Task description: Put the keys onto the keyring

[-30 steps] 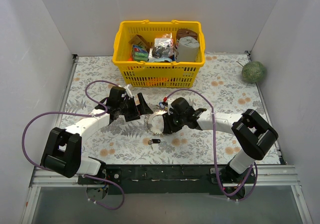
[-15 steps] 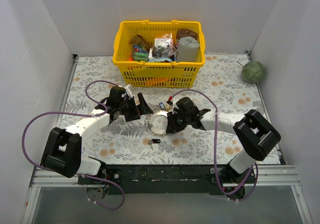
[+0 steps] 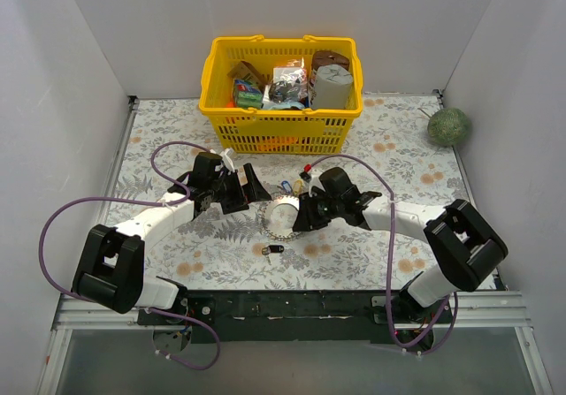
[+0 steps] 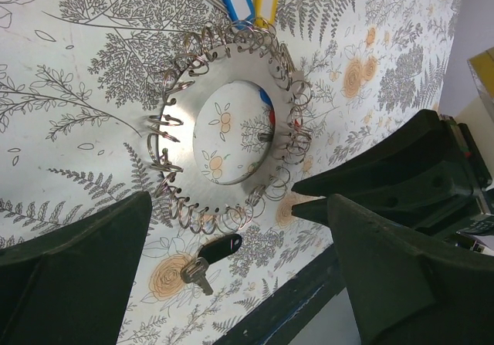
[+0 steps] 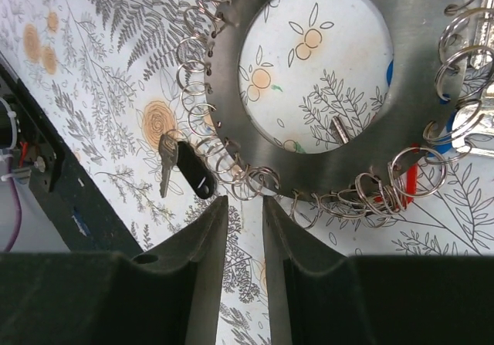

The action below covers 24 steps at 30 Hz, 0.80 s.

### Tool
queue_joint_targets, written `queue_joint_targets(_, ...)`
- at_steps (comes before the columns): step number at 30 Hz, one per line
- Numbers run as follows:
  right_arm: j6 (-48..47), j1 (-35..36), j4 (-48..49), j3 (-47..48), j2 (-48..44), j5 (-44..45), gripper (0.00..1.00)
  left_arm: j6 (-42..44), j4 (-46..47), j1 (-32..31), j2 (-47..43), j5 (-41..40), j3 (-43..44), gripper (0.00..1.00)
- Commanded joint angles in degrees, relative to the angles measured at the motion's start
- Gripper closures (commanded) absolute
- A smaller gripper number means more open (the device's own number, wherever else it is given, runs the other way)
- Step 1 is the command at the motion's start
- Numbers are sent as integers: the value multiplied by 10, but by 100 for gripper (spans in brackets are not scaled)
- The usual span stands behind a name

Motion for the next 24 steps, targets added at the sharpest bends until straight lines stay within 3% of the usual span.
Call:
queue_joint_targets(1, 15, -10, 18, -5, -28, -13, 67, 6, 13, 2, -17, 16, 0, 2)
queue_joint_targets(16, 45, -18, -6, -22, -28, 1, 66, 2, 25, 2, -17, 25, -11, 4)
queue_joint_targets(24, 52, -18, -12, -33, -19, 11, 58, -1, 29, 2, -20, 25, -17, 3)
